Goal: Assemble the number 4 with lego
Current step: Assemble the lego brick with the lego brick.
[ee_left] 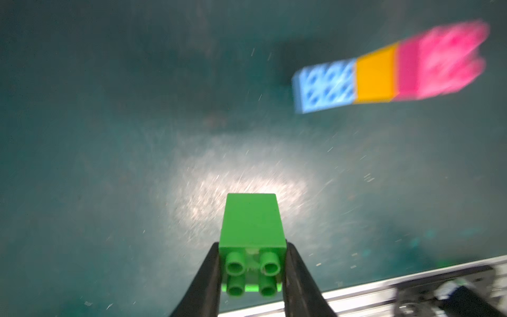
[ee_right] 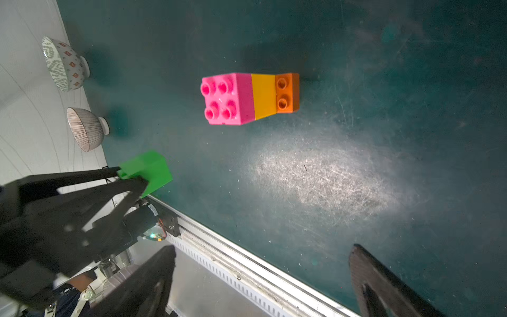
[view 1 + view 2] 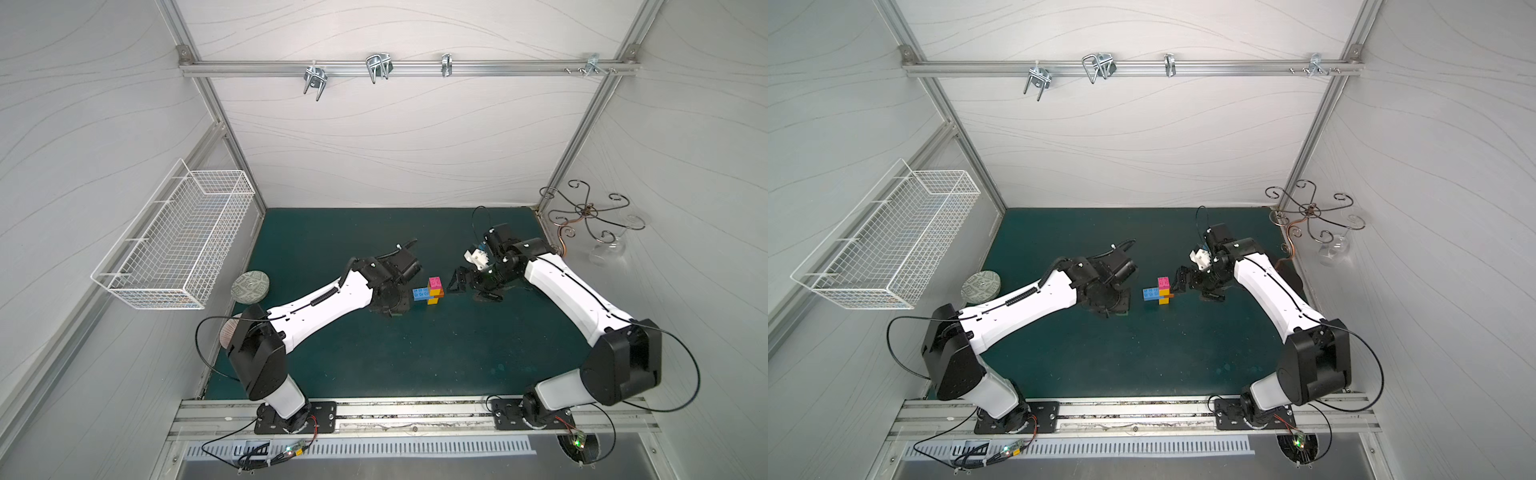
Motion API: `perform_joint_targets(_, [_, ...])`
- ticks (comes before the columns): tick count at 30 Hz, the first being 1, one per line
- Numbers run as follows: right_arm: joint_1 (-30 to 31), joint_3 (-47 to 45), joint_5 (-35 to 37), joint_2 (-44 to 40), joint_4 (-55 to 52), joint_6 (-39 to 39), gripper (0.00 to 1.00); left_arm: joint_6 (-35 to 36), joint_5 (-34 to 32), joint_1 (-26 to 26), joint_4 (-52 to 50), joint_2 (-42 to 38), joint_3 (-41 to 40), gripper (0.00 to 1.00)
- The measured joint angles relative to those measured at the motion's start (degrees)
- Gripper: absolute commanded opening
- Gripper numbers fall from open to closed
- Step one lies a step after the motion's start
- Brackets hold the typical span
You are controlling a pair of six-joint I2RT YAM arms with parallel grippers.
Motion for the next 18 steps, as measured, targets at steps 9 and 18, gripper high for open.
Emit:
perform_joint_targets(9, [-0.17, 5.31, -0.76, 6.64, 4.48, -1.09, 0.82, 0.39, 1.86, 2.69, -3.82, 10.25, 14.12, 0.0])
perform_joint_targets(18, [0.28, 6.69, 0.0, 9.35, 7.48, -0.87, 0.68, 0.39, 5.33, 3.82, -6.95, 15.56, 20.26, 0.0])
